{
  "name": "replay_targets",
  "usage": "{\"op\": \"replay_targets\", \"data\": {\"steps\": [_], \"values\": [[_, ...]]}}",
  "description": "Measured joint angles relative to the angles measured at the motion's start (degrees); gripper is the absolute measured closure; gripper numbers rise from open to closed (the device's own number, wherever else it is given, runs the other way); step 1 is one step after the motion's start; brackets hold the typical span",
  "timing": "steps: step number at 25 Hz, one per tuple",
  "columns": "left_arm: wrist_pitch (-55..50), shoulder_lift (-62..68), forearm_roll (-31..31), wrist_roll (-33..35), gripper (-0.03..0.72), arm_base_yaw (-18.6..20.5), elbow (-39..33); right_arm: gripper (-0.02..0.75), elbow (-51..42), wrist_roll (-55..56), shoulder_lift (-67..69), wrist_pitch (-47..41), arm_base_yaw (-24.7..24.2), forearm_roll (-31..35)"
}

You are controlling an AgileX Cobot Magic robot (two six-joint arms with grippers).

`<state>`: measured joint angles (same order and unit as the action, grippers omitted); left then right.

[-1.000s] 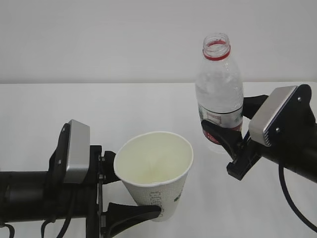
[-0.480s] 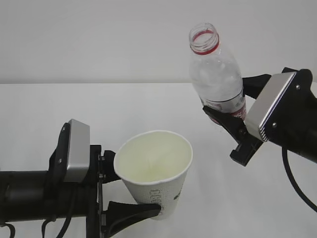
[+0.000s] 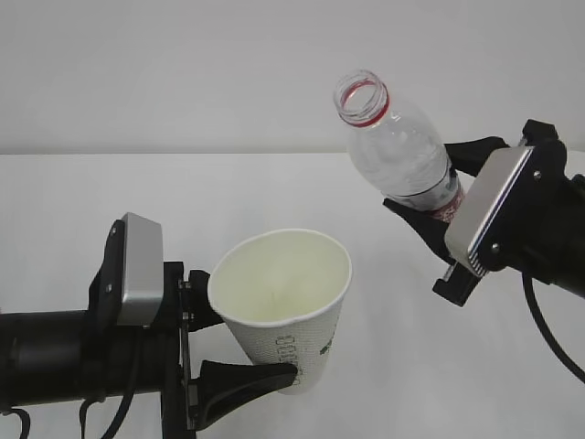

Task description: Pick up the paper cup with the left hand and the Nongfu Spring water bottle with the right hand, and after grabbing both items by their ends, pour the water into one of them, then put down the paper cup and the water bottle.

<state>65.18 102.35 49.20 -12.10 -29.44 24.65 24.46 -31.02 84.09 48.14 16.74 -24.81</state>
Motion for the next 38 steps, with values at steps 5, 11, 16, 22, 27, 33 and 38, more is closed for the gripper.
{"op": "replay_targets", "data": {"steps": [5,11,16,22,27,33,38], "values": [[0.0,0.0,0.0,0.0,0.190,0.0,0.0,0.286,0.0,-3.8,0.0,0.0,0.0,0.5],[0.0,0.0,0.0,0.0,0.196,0.0,0.0,0.286,0.0,-7.2,0.0,0.0,0.0,0.9],[0.0,0.0,-0.1,0.0,0.196,0.0,0.0,0.286,0.0,-9.3,0.0,0.0,0.0,0.9],[0.0,0.0,-0.1,0.0,0.197,0.0,0.0,0.286,0.0,-11.5,0.0,0.0,0.0,0.9],[0.0,0.0,-0.2,0.0,0.197,0.0,0.0,0.286,0.1,-13.1,0.0,-0.8,0.0,0.9],[0.0,0.0,-0.2,0.0,0.197,0.0,0.0,0.286,1.7,-15.0,0.0,-2.7,0.0,0.9],[0.0,0.0,-0.2,0.0,0.198,0.0,0.0,0.286,2.8,-15.2,0.0,-2.9,0.0,0.8]]}}
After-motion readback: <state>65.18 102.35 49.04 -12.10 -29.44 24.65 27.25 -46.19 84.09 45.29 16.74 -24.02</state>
